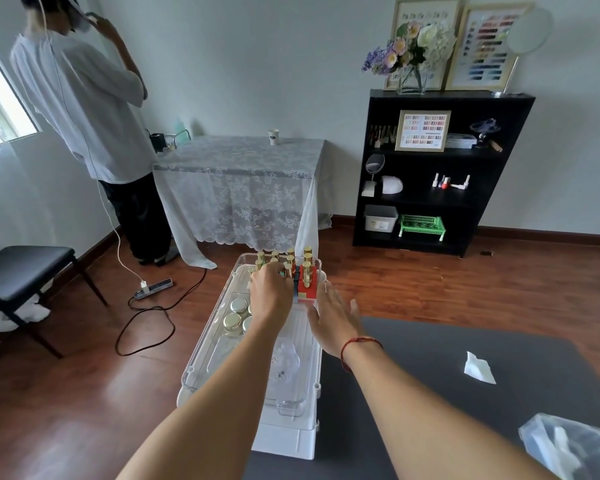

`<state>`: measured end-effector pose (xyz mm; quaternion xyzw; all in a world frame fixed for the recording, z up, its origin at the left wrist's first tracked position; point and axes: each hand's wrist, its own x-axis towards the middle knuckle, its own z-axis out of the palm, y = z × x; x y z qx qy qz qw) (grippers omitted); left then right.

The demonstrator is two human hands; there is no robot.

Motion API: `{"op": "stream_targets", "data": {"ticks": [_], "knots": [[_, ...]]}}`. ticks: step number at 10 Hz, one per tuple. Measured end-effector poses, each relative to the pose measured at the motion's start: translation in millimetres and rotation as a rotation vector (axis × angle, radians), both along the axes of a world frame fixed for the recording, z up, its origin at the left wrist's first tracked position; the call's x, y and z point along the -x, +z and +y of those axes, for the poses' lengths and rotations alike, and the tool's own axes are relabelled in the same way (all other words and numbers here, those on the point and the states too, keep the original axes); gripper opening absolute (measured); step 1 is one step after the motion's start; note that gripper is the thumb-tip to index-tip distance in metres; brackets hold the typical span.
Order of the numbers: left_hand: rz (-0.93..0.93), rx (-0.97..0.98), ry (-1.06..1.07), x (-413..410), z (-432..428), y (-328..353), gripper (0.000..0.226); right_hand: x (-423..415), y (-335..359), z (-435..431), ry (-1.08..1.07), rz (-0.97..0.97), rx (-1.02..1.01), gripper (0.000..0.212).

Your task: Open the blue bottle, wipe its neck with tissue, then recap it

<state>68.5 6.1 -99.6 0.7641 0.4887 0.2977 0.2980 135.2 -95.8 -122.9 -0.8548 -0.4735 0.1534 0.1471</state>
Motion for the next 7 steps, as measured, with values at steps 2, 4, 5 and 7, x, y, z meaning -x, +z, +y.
{"op": "stream_targets", "data": {"ticks": [2,4,5,7], "knots": [[0.005,0.006,-0.029,1.1,4.5,0.4,0.010,1.7,4.6,-1.2,0.006,0.005,0.003,0.060],[-0.041,0.018,-0.052,0.8,7.5,-3.3,0.011,3.3,5.5,-0.8,-0.005,0.007,-0.002,0.061],[-0.040,0.016,-0.049,1.2,7.6,-4.5,0.011,2.9,6.1,-0.6,0.000,0.000,0.017,0.061],[-0.038,-0.004,-0.020,5.7,1.6,-3.5,0.015,3.7,3.9,0.7,-0.038,0.028,-0.022,0.062]]}}
